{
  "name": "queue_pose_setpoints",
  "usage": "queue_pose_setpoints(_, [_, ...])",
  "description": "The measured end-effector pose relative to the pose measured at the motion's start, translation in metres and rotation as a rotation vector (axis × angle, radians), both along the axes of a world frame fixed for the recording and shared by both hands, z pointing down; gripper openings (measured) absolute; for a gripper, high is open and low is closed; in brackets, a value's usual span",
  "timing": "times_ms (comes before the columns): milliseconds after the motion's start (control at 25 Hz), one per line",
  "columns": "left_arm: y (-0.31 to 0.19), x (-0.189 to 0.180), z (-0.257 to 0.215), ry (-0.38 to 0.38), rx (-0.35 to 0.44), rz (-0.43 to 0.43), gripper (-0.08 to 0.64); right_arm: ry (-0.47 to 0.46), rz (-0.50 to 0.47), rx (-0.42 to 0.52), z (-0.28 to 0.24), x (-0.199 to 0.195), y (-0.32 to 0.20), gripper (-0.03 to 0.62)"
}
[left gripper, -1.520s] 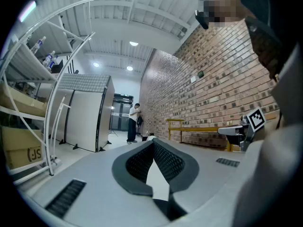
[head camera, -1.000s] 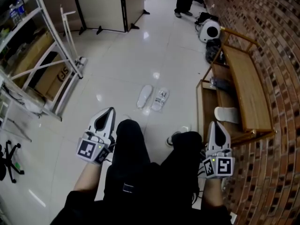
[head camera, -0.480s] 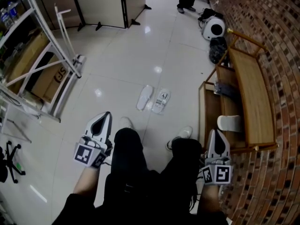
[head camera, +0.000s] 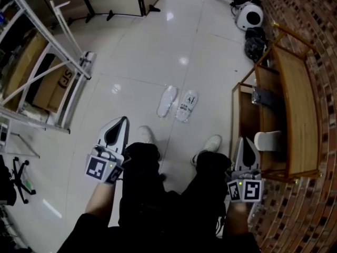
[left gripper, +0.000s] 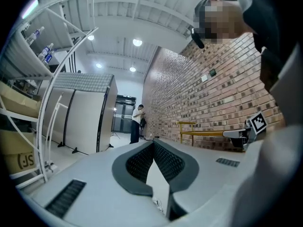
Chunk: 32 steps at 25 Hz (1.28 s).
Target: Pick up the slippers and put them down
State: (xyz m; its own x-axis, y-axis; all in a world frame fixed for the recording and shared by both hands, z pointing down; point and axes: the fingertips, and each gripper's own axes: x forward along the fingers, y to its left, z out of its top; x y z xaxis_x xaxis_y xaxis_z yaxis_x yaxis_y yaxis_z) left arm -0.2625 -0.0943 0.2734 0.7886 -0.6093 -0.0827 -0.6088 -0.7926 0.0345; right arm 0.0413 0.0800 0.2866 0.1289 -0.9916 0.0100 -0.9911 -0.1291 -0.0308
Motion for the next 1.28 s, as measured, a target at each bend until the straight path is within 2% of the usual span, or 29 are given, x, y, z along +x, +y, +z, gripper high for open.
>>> queue_pose_setpoints(320, [-0.039, 0.028, -0.011, -0.027, 0.011, 0.018, 0.002, 0.065, 0.004, 0.015, -0.023, 0.025, -0.031, 0.008])
queue_pose_setpoints(520, [-0.064, 0.056, -0.029, 0.012, 0.034, 0.041, 0.002, 0.084, 0.049, 0.041, -0.039, 0.053, -0.039, 0.008])
queue_pose_setpoints(680, [-0.078, 0.078, -0.037, -0.007, 0.058, 0.066, 0.002, 0.076, 0.097, 0.042, -0.042, 0.071, -0.046, 0.008])
queue_pose_setpoints(920, [-0.099, 0.100, -0.053, 0.028, 0.068, 0.103, 0.002, 0.086, 0.110, 0.054, -0.052, 0.070, -0.059, 0.008])
queue_pose_setpoints(1080, [-0.092, 0.127, -0.048, 0.031, 0.065, 0.166, 0.002, 0.103, 0.132, 0.044, -0.052, 0.070, -0.042, 0.008])
queue_pose_setpoints(1280, [-0.066, 0.176, -0.036, 0.018, 0.040, 0.299, 0.002, 0.107, 0.227, 0.048, -0.058, 0.082, 0.003, 0.008])
